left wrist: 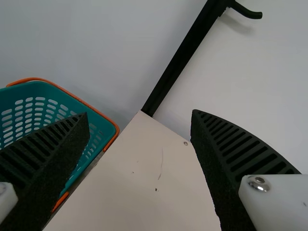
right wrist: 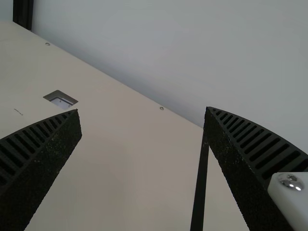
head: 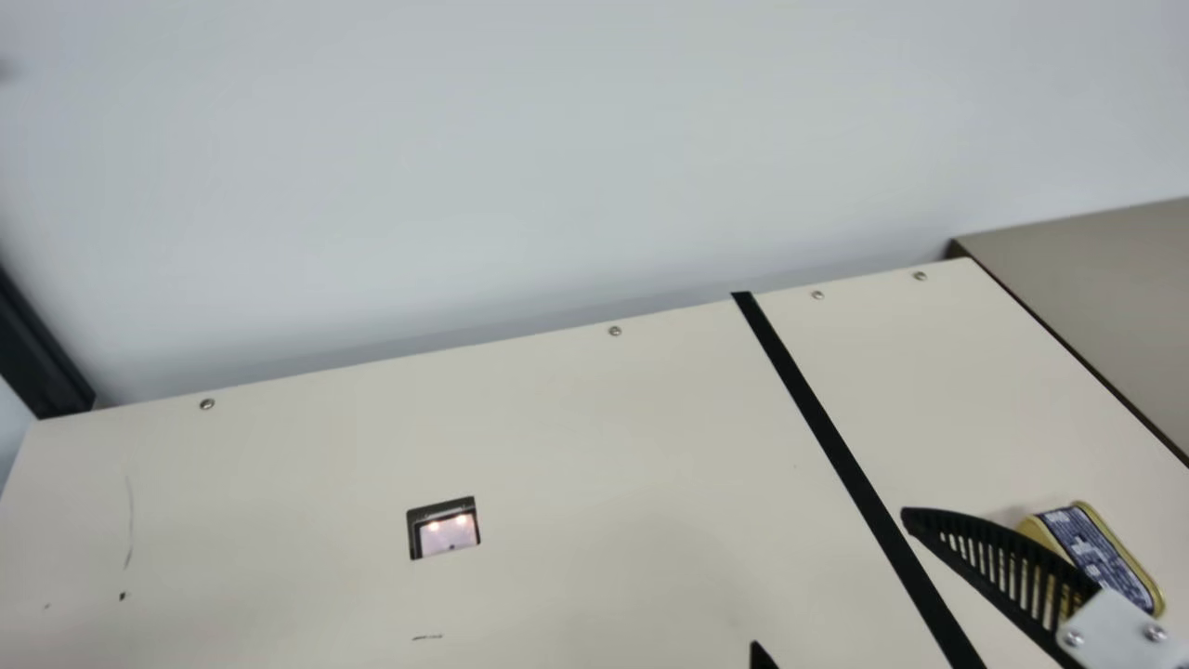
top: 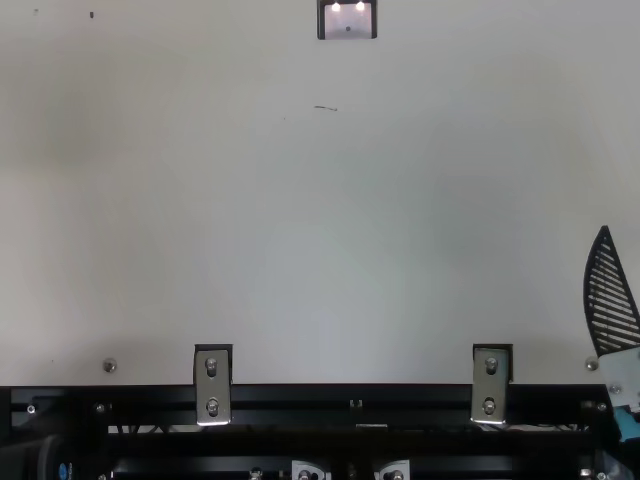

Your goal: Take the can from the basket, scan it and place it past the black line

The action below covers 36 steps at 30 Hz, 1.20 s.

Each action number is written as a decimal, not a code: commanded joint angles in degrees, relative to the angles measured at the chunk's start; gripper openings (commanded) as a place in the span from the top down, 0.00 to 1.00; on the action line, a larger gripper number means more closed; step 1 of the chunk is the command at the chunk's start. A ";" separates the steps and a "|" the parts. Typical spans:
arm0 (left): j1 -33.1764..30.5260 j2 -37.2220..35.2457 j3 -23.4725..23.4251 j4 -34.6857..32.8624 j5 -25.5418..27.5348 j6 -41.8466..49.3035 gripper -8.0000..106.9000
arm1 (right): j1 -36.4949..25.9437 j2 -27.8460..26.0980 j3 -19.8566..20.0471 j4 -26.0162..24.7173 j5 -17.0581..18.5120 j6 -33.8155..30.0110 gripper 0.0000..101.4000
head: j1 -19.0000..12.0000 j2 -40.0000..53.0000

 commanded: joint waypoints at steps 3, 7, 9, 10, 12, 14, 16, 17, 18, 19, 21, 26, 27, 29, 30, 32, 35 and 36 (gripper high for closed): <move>0.00 0.00 0.00 0.00 0.00 0.00 0.15 | 0.00 0.00 0.00 0.00 0.00 0.00 0.00 | -1.83 3.83; 0.00 0.00 0.00 0.00 0.00 0.00 0.15 | 0.00 0.00 0.00 0.00 0.00 0.00 0.00 | -1.83 8.32; 0.00 0.00 0.00 0.00 0.00 0.00 0.15 | 0.00 0.00 0.00 0.00 0.00 0.00 0.00 | -1.83 10.20; 0.00 0.00 0.00 0.00 0.00 0.00 0.15 | 0.00 0.00 0.00 0.00 0.00 0.00 0.00 | -1.83 10.90; 0.00 0.00 0.00 0.00 0.00 0.00 0.15 | 0.00 0.00 0.00 0.00 0.00 0.00 0.00 | -1.83 11.71; 0.00 0.00 0.00 0.00 0.00 0.00 0.15 | 0.00 0.00 0.00 0.00 0.00 0.00 0.00 | -1.83 11.73; 0.00 0.00 0.00 0.00 0.00 0.00 0.15 | 0.00 0.00 0.00 0.00 0.00 0.00 0.00 | -1.83 11.73; 0.00 0.00 0.00 0.00 0.00 0.00 0.15 | 0.00 0.00 0.00 0.00 0.00 0.00 0.00 | -1.83 11.73; 0.00 0.00 0.00 0.00 0.00 0.00 0.15 | 0.00 0.00 0.00 0.00 0.00 0.00 0.00 | -1.83 11.73; 0.00 0.00 0.00 0.00 0.00 0.00 0.15 | 0.00 0.00 0.00 0.00 0.00 0.00 0.00 | -1.83 11.73; 0.00 0.00 0.00 0.00 0.00 0.00 0.15 | 0.00 0.00 0.00 0.00 0.00 0.00 0.00 | -1.83 11.73; 0.00 0.00 0.00 0.00 0.00 0.00 0.15 | 0.00 0.00 0.00 0.00 0.00 0.00 0.00 | -1.83 11.73; 0.04 0.03 0.01 -2.32 -0.05 2.36 0.15 | 0.00 0.00 0.00 0.00 0.00 0.00 0.00 | -1.83 11.73; -0.34 -0.03 0.06 -2.51 -0.31 2.95 0.15 | 0.00 0.00 0.00 0.00 0.00 0.00 0.00 | -1.83 11.73; -0.70 -0.03 0.17 -2.88 -0.64 3.68 0.15 | 0.00 0.00 0.00 0.00 0.00 0.00 0.00 | -1.83 11.73; -1.96 -0.37 0.43 -4.05 -1.13 5.91 0.15 | 0.00 0.00 0.00 0.00 0.00 0.00 0.00 | -1.83 11.73; -4.03 -0.99 1.29 -5.37 -2.06 9.14 0.15 | 0.00 0.00 0.00 0.00 0.00 0.00 0.00 | -1.83 11.73; -4.66 -1.28 1.68 -5.66 -2.31 10.11 0.15 | 0.00 0.00 0.00 0.00 0.00 0.00 0.00 | -1.83 11.73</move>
